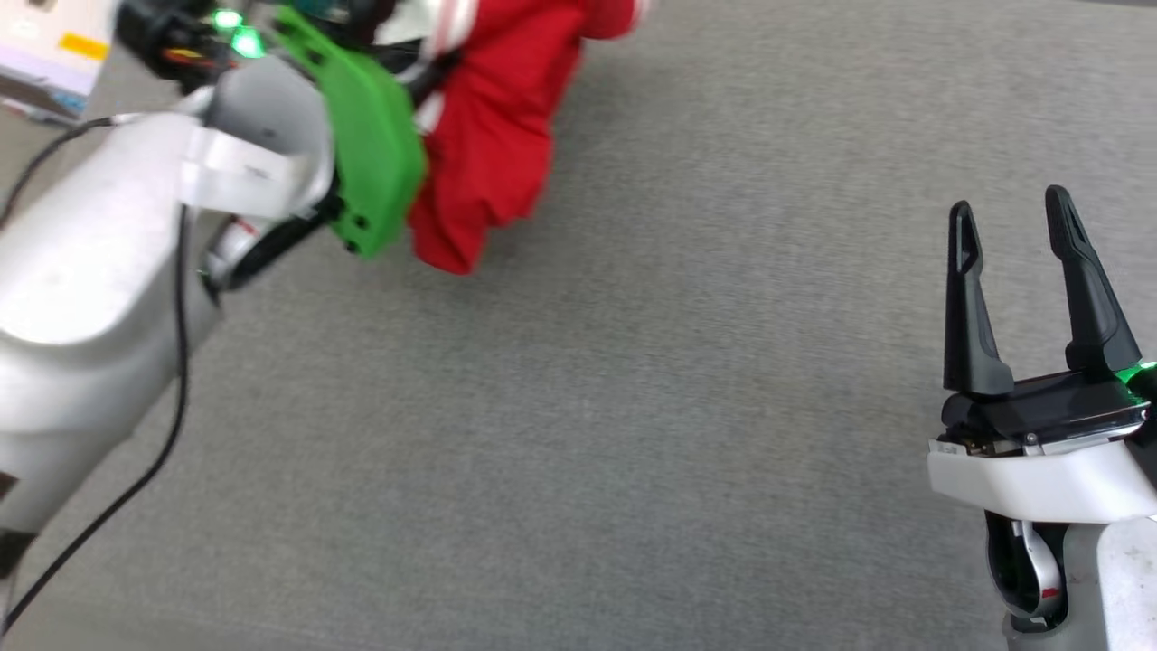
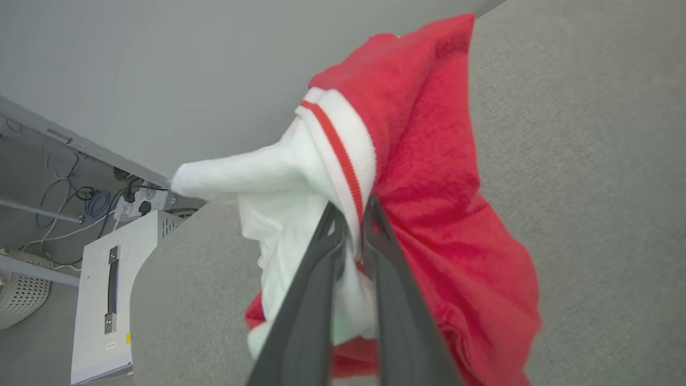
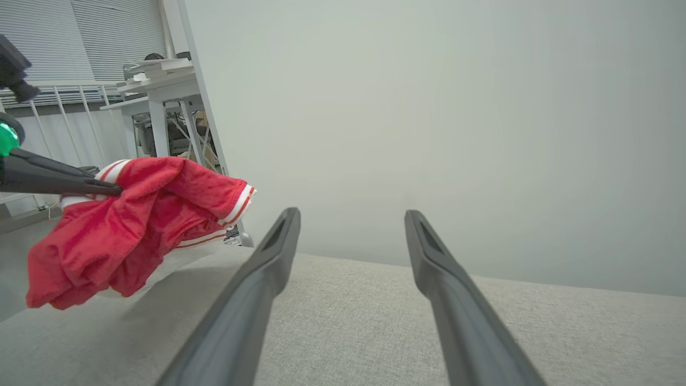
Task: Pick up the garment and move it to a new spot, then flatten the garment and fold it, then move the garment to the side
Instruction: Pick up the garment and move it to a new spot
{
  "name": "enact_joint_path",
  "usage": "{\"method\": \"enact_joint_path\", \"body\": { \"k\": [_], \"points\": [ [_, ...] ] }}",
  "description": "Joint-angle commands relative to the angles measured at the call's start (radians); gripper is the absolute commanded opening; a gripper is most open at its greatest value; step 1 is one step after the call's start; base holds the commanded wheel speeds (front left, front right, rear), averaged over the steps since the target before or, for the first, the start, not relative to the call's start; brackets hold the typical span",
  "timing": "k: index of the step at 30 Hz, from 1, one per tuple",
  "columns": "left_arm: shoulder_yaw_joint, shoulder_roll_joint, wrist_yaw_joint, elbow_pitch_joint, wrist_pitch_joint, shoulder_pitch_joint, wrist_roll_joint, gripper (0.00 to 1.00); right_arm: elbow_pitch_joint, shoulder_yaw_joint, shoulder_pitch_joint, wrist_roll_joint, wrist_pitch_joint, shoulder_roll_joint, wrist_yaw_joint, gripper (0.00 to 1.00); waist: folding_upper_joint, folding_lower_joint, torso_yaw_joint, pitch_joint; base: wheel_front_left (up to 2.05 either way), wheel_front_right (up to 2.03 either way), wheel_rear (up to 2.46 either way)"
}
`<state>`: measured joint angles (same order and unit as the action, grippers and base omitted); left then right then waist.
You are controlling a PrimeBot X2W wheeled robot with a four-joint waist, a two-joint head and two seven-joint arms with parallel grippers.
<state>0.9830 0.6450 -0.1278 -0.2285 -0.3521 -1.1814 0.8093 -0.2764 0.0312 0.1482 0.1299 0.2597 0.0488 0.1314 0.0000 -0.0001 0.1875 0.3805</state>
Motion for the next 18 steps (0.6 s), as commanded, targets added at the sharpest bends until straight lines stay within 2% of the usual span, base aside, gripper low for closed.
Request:
{"method": "enact_joint_path", "body": {
  "k": [1, 5, 10, 13, 18],
  "points": [
    [0.016, -0.019, -0.003, 0.016, 0.006, -0.026, 0.003, 0.0, 0.0, -0.003, 0.0, 0.014, 0.002, 0.002, -0.001, 1.0, 0.0, 0.0001, -0.093, -0.007, 0.0, 0.0, 0.0],
    [0.101, -0.086, -0.003, 0.05, 0.019, -0.053, -0.004, 0.0, -0.002, -0.021, 0.001, 0.046, 0.002, 0.002, -0.001, 1.0, 0.0, 0.0001, -0.178, 0.008, 0.0, 0.0, 0.0],
    [0.228, -0.209, -0.003, -0.005, 0.058, -0.083, 0.014, 0.0, -0.005, -0.041, 0.005, 0.082, 0.002, 0.002, -0.001, 1.0, 0.0, 0.0001, -0.273, 0.041, 0.0, 0.0, 0.0],
    [0.269, -0.29, -0.003, -0.063, 0.086, -0.079, 0.035, 0.0, -0.008, -0.049, 0.012, 0.096, 0.002, 0.002, -0.001, 1.0, 0.0, 0.0001, -0.312, 0.059, 0.0, 0.0, 0.0],
    [0.296, -0.411, -0.003, -0.143, 0.063, -0.015, -0.034, 0.0, -0.012, -0.056, 0.022, 0.112, 0.002, 0.002, -0.001, 1.0, 0.0, 0.0001, -0.363, 0.086, 0.0, 0.0, 0.0]
  ]
}}
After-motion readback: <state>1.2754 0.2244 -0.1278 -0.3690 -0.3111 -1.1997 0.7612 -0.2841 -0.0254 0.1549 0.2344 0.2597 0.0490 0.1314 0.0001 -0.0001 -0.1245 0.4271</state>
